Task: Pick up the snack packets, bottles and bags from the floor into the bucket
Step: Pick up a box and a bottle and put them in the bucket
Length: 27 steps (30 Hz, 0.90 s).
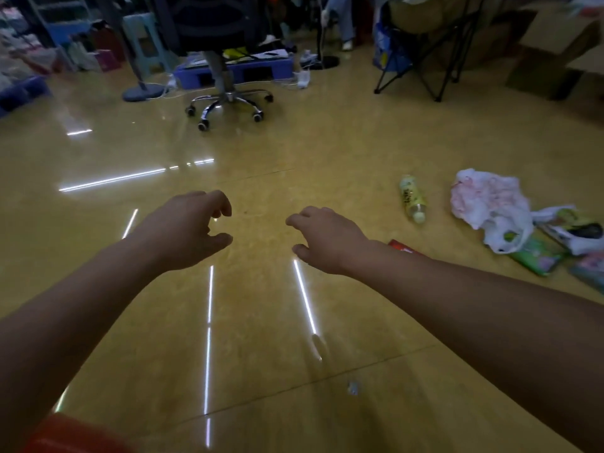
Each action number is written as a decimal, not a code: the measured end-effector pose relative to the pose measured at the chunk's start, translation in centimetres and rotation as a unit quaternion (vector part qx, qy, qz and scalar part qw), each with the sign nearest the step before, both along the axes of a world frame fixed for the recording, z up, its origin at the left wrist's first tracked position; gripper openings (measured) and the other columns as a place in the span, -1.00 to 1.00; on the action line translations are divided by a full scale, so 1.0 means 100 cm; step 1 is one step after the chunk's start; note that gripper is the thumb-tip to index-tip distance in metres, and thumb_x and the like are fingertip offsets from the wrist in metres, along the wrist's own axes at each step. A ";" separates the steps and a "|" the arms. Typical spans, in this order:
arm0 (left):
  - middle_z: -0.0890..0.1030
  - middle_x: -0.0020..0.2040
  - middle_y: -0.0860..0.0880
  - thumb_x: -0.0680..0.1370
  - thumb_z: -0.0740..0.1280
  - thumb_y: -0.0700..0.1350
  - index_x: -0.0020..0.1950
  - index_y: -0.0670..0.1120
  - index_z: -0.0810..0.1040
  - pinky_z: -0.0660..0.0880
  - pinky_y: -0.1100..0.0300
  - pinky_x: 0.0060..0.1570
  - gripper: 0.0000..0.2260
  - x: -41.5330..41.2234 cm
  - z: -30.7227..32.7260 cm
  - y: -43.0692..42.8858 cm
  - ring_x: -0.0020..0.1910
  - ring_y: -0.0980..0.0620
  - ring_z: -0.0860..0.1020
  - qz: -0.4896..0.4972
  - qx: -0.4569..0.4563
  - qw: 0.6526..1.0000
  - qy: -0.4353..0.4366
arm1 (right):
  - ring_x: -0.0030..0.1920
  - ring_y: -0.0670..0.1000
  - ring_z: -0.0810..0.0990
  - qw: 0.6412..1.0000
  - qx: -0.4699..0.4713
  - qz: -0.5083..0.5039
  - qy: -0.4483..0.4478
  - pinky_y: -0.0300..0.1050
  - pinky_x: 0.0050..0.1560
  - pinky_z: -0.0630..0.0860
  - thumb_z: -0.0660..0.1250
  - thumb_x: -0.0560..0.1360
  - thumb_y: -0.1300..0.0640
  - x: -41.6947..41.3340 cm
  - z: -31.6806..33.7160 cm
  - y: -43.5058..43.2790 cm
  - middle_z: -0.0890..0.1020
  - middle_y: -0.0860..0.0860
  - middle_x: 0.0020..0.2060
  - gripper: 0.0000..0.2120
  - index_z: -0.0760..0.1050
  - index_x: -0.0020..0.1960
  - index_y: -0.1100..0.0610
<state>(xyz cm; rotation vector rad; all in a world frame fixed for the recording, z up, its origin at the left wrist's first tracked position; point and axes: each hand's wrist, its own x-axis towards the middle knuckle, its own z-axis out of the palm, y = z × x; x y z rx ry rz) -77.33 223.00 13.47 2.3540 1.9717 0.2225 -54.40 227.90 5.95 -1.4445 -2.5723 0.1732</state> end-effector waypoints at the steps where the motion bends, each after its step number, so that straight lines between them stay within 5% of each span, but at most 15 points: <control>1: 0.54 0.09 0.03 0.45 0.47 0.02 0.18 0.04 0.47 0.58 -0.01 -0.08 -0.65 0.011 -0.004 0.008 -0.08 0.06 0.56 -0.013 -0.005 1.000 0.003 | 0.26 0.11 0.42 1.000 -0.005 -0.016 -0.005 0.03 0.10 0.51 0.25 0.54 -0.04 0.013 -0.001 0.001 0.46 0.01 0.26 -0.54 0.32 0.42 -0.02; 15: 0.51 0.22 -0.02 0.45 0.46 0.08 0.34 0.06 0.41 0.54 0.02 0.04 -0.50 0.164 -0.065 0.084 0.09 -0.01 0.52 -0.138 -0.080 0.987 0.018 | 0.21 0.13 0.45 0.976 -0.081 -0.190 -0.069 -0.02 -0.02 0.42 0.26 0.54 -0.12 0.181 -0.034 -0.019 0.45 0.04 0.21 -0.54 0.32 0.39 -0.02; 27: 0.48 0.23 -0.08 0.35 0.53 0.12 0.37 0.04 0.40 0.51 0.04 0.05 -0.35 0.278 -0.118 0.110 0.12 -0.08 0.52 -0.224 -0.146 0.962 0.053 | 0.25 0.14 0.41 0.904 -0.196 -0.355 -0.134 0.04 0.06 0.50 0.25 0.55 -0.08 0.327 -0.062 -0.121 0.38 0.05 0.30 -0.52 0.25 0.42 -0.02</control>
